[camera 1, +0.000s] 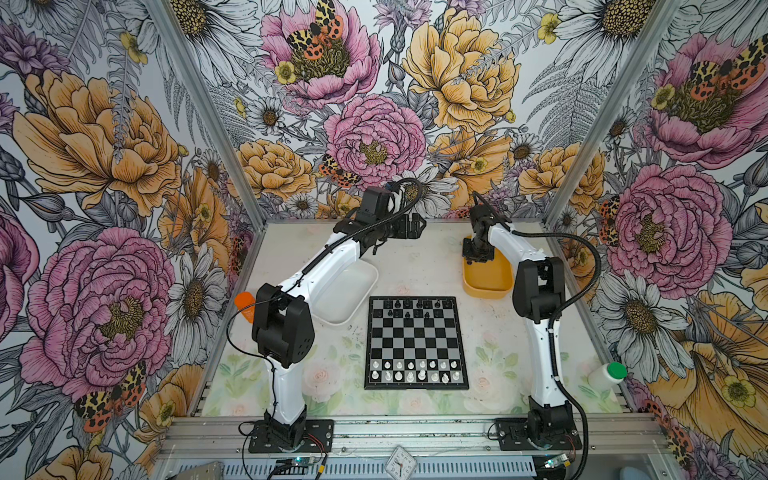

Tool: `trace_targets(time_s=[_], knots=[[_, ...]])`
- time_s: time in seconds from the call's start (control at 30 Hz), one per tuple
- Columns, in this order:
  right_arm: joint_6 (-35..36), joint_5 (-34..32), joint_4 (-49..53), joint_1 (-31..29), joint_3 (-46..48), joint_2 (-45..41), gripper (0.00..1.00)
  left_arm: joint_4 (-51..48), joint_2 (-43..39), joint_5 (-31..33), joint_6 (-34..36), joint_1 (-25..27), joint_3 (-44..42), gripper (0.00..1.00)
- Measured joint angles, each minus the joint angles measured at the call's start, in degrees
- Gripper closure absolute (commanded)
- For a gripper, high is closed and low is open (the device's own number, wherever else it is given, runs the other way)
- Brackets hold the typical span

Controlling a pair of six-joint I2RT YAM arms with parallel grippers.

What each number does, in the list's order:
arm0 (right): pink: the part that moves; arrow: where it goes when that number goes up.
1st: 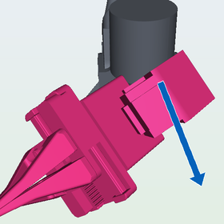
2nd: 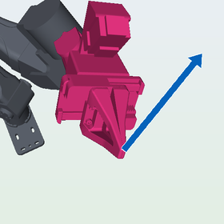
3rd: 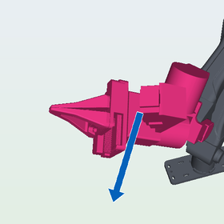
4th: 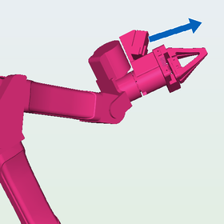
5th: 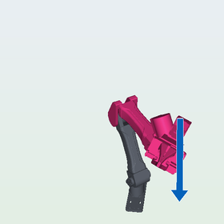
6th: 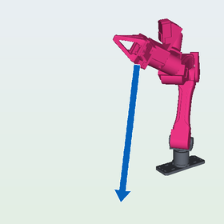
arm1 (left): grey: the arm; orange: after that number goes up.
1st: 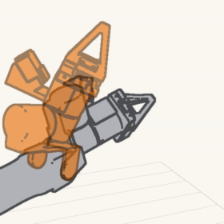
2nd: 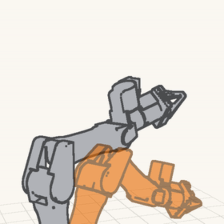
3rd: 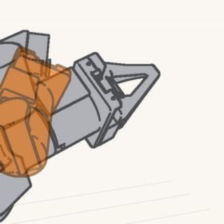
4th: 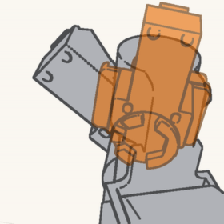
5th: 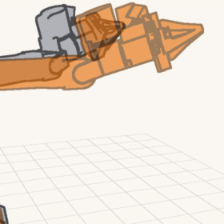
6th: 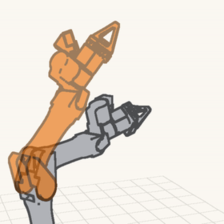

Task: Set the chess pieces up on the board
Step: 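Lower the right gripper around another black piece and close it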

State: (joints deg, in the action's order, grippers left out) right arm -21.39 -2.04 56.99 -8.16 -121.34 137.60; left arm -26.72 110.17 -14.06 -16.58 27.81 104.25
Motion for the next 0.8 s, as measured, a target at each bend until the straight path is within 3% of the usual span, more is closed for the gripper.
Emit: trace_targets(time_s=[0.8], knots=[[0.0, 0.4, 1.1, 0.0, -3.9, 2.3, 0.78, 0.0, 0.0, -1.1, -0.6, -2.2, 0.0, 0.01]])
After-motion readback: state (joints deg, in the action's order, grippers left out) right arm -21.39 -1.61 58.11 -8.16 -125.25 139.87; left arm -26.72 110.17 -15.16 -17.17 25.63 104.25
